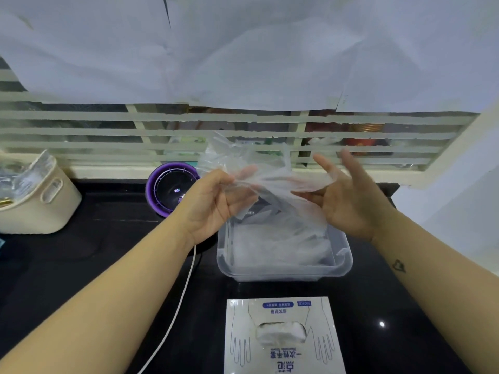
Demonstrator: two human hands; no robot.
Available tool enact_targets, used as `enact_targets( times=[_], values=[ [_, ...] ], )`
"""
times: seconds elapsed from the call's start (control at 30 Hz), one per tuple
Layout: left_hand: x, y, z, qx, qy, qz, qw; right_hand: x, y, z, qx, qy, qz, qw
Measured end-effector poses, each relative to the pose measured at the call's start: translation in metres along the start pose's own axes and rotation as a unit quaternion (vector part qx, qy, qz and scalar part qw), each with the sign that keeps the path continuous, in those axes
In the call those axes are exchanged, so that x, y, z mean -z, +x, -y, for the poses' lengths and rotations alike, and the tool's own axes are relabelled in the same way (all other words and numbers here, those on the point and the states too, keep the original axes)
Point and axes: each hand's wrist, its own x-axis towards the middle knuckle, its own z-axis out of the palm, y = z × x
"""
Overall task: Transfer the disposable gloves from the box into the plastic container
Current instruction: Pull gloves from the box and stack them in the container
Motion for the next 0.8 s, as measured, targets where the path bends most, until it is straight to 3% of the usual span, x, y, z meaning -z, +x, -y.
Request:
enact_targets(
  times=[0.13,0.2,0.37,0.5,0.67,0.8],
  values=[
    [0.000,0.008,0.003,0.024,0.007,-0.014,1.000,-0.007,0.012,-0.002,0.060,-0.223,-0.058,0.971],
    [0.003,0.011,0.005,0.030,0.026,-0.017,0.999,-0.006,0.015,-0.003,0.095,-0.268,-0.075,0.956],
    [0.015,0.014,0.007,0.035,0.125,-0.059,0.990,0.010,0.010,0.007,0.056,-0.393,-0.072,0.915],
    [0.009,0.019,0.009,-0.013,0.247,-0.126,0.961,0.015,0.002,0.022,0.012,-0.452,-0.064,0.890],
    [-0.006,0.024,0.014,-0.105,0.357,-0.112,0.921,0.011,-0.004,0.055,0.004,-0.548,-0.064,0.834],
    [-0.004,0.028,0.022,-0.125,0.406,-0.130,0.896,0.016,-0.001,0.069,0.000,-0.536,-0.092,0.839]
  ],
)
